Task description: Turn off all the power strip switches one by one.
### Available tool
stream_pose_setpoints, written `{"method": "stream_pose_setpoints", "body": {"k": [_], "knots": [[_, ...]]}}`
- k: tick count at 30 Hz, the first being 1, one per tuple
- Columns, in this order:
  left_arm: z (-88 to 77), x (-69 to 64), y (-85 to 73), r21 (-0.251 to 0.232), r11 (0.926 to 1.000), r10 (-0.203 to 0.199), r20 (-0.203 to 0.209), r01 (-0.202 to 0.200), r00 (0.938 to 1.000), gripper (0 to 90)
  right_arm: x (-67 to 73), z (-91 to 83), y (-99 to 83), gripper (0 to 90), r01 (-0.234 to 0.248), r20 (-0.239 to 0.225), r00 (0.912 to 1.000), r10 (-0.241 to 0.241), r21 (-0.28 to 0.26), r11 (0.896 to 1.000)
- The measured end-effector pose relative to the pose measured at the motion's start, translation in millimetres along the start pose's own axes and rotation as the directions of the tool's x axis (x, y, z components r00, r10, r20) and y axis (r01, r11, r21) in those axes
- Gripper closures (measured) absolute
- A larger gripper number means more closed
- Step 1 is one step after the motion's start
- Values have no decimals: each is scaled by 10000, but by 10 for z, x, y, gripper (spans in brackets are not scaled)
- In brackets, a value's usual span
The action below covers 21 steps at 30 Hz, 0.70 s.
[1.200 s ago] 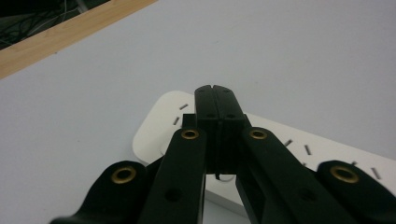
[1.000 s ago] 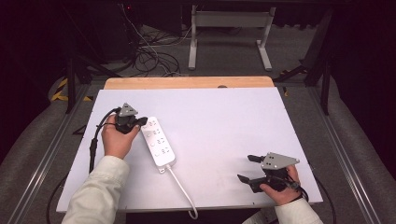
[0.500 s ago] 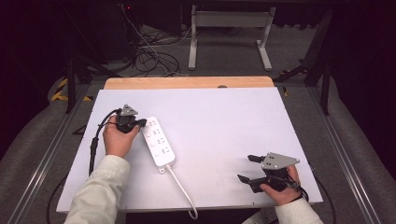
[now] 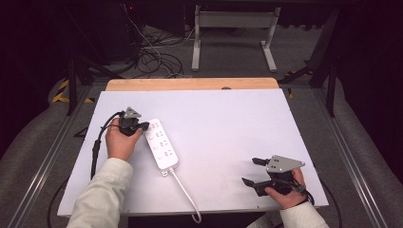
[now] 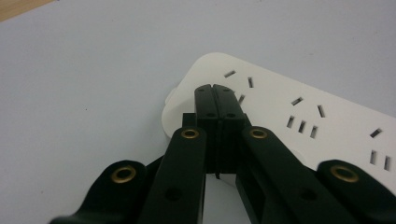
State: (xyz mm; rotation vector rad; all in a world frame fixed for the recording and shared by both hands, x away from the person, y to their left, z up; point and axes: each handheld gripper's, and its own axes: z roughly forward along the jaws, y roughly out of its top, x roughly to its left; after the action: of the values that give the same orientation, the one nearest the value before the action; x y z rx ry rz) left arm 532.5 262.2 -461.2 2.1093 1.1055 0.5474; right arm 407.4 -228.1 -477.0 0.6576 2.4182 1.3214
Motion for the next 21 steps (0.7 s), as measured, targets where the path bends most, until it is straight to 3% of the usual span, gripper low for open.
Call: {"method": "stream_pose_setpoints", "body": {"k": [6, 10, 21], "knots": [[9, -15, -6, 45, 10000, 22, 26, -22, 10000, 900, 1, -1, -2, 206, 4, 0, 10000, -4, 2, 10000], [6, -49, 5, 178, 9995, 278, -234, -274, 9993, 900, 4, -1, -1, 206, 31, -8, 10000, -30, 10, 10000], [8, -57, 11, 219, 9997, 120, -306, -113, 9995, 900, 12, -4, -7, 206, 29, -24, 10000, -29, 21, 10000]]}}
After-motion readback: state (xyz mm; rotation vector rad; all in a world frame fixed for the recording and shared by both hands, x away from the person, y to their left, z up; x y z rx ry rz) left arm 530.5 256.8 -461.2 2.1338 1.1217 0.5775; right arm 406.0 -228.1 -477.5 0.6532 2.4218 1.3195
